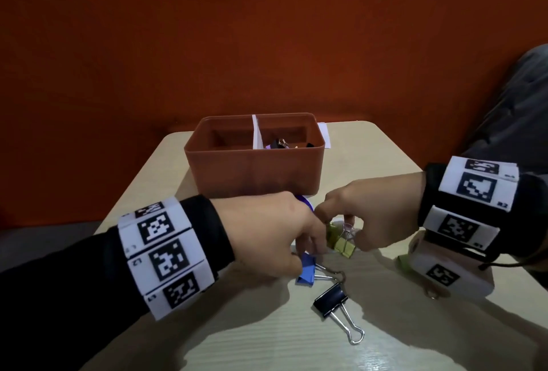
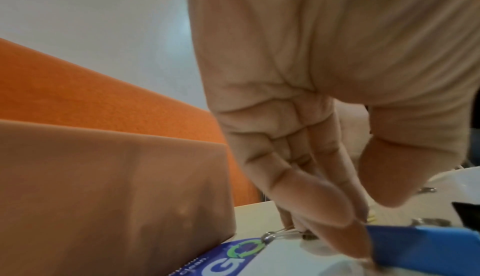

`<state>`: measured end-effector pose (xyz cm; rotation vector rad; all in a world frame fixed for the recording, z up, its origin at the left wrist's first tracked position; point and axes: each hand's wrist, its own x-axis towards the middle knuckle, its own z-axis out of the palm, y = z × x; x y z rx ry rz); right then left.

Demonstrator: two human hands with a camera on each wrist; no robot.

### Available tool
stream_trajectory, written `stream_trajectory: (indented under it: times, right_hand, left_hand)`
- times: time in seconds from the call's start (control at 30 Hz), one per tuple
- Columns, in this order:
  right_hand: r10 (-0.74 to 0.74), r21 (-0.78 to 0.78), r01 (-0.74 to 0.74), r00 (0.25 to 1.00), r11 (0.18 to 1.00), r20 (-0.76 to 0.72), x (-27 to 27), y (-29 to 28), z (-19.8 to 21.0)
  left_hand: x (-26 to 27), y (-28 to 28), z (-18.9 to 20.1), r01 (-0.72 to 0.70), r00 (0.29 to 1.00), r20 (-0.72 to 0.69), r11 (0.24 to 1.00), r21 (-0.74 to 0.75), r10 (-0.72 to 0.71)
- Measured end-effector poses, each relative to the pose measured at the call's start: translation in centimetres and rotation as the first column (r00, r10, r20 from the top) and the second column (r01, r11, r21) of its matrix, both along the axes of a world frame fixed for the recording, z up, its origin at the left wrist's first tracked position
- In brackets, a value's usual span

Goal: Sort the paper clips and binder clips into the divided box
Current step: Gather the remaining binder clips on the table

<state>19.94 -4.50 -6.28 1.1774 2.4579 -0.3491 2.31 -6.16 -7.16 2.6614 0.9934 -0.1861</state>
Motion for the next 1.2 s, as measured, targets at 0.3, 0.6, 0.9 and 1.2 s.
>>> stream_trajectory:
  times: [0.3, 0.6, 0.9, 1.2]
  right_hand:
    - [-0.014, 0.065, 0.014, 1.000, 0.998, -0.003, -0.9, 0.3, -0.8]
    - [0.007, 0.097, -0.003, 0.999, 0.995, -0.041, -0.3, 1.0, -1.5]
    - [-0.069, 0.112, 0.092, 0.978, 0.989, -0.198, 1.1, 1.1, 0.7]
    - [-0.321, -0.151, 0.297, 0.931, 0.943, -0.175, 4.3, -0.2, 1.2]
  left_hand:
    - [1.0, -0.3, -0.9, 0.040, 0.999, -0.019, 0.999, 0.022, -0.040]
    - [0.5, -0.4, 0.1, -0.060, 0.998, 0.013, 0.998, 0.034, 0.059]
    - [1.9, -1.9, 0.1, 0.087, 0.996, 0.021, 0.995, 0.039, -0.088]
    - [3.0, -1.5, -0.3, 0.116, 0.992, -0.067, 0.990, 0.082, -0.110]
